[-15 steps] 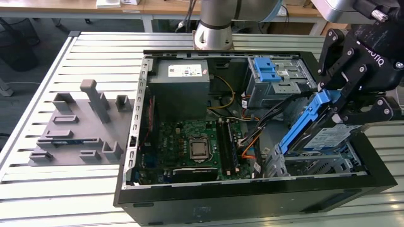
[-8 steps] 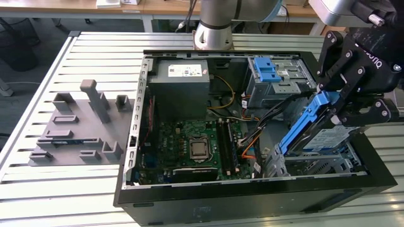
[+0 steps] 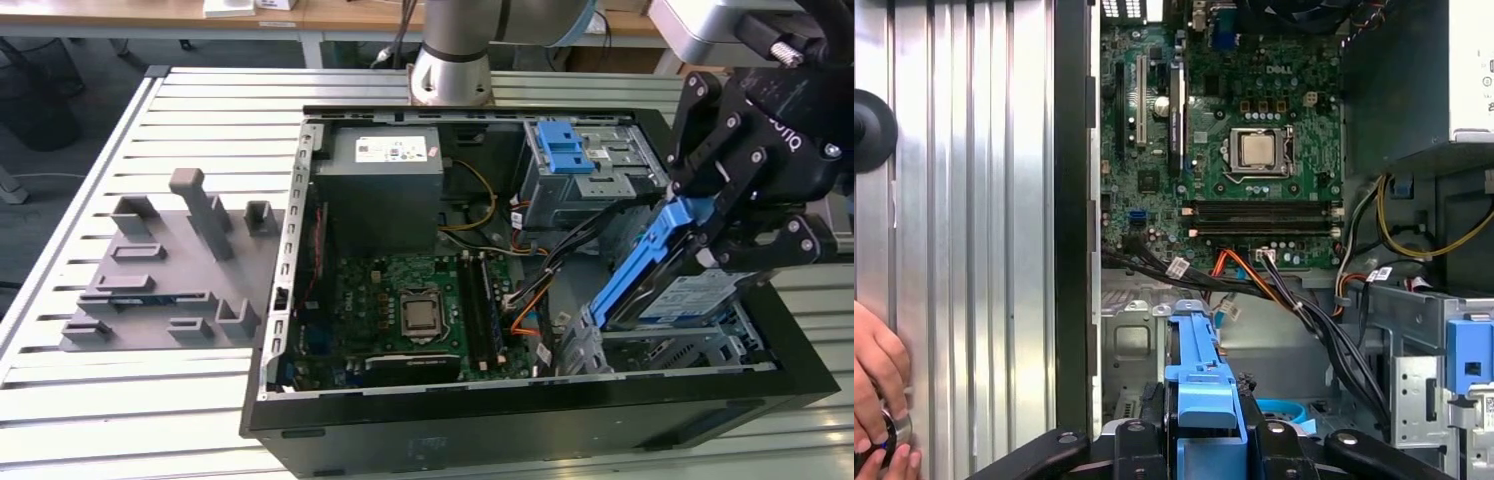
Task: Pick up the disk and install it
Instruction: 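Insert the disk into the insertion slot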
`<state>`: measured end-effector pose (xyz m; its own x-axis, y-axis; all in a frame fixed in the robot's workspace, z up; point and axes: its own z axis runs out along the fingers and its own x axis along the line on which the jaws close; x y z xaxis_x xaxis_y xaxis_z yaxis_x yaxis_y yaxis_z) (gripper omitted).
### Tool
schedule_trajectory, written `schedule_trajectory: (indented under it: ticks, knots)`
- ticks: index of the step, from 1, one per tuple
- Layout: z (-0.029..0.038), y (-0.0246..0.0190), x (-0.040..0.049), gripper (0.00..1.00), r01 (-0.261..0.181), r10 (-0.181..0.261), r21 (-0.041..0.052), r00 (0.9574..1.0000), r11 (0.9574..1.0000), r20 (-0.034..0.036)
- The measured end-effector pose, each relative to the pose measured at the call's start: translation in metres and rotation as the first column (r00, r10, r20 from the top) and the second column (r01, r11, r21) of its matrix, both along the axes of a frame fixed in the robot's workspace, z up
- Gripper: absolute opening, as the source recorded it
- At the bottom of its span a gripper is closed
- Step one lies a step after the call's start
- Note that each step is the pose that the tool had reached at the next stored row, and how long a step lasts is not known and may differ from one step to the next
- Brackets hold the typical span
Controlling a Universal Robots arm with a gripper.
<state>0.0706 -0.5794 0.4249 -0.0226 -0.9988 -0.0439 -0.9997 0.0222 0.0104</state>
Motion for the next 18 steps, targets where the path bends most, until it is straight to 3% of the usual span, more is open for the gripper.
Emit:
schedule_trajectory:
  ticks: [18]
  knots:
    - [-0.0113, 0.0, 0.0, 0.37, 0.0, 0.0, -0.0085, 1.0, 1.0, 0.0001]
